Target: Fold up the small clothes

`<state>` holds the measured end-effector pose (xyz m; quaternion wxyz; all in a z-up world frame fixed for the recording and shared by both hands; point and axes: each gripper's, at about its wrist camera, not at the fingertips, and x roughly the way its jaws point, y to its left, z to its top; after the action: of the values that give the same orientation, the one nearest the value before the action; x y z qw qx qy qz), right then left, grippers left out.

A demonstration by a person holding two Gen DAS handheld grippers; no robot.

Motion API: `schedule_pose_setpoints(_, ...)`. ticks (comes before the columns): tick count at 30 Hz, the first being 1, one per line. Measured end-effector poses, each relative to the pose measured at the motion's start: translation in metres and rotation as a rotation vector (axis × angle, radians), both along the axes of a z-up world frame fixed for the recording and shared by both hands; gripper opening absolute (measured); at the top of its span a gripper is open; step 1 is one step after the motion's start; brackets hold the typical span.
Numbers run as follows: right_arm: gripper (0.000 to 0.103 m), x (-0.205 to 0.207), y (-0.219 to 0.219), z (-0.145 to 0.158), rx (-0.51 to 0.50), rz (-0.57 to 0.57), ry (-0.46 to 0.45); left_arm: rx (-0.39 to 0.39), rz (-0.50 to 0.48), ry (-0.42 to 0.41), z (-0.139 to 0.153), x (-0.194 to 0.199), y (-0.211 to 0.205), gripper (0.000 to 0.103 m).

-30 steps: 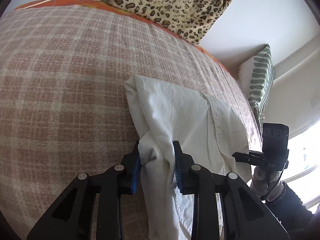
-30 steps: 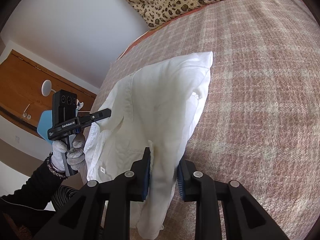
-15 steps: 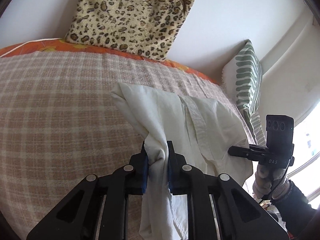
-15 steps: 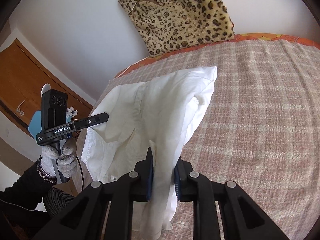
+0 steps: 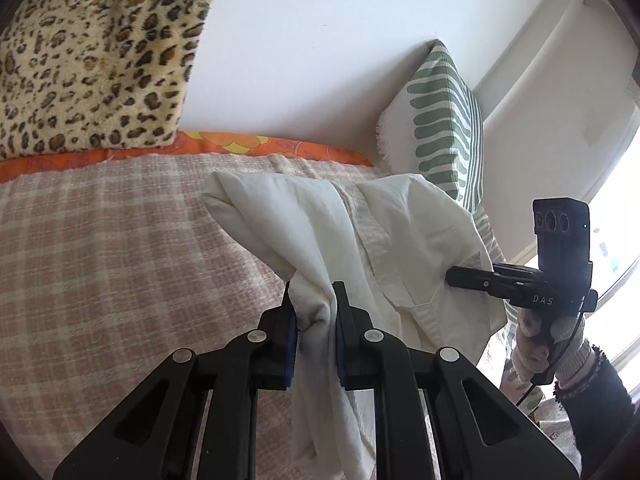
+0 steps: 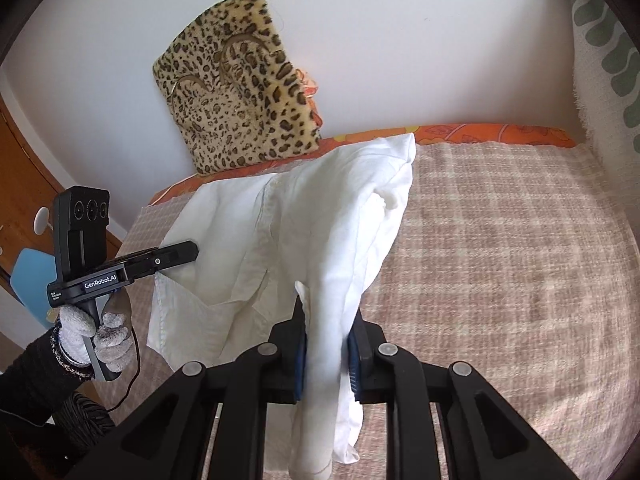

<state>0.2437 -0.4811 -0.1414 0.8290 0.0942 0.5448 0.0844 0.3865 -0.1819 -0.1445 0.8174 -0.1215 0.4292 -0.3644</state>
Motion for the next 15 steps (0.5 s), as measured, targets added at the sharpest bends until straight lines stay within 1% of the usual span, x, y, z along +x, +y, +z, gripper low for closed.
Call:
schedule_pose_setpoints(5,0.015,0.003,-0.065,0.017,-0.07,-0.033,-0.002,-0.012,-0.061,-0.005,-0.005,0.011,-0.072,0.013)
schedule_pose_setpoints(8,0.015,0.003,-0.101,0.026,-0.093,-0.084,-0.017,-0.016,-0.092,-0.007,-0.009,0.013,-0.112,0.013)
schedule_pose_setpoints(12,0.015,0.008,-0.137,0.022,-0.122,-0.137,-0.031,0.006,-0.103,-0.024,-0.013,0.016,-0.149,0.013)
schedule_pose_setpoints(15,0.015,0.01,-0.156,0.008,-0.152,-0.159,-0.014,0.042,-0.102,-0.026,-0.021,0.022,-0.168,0.013)
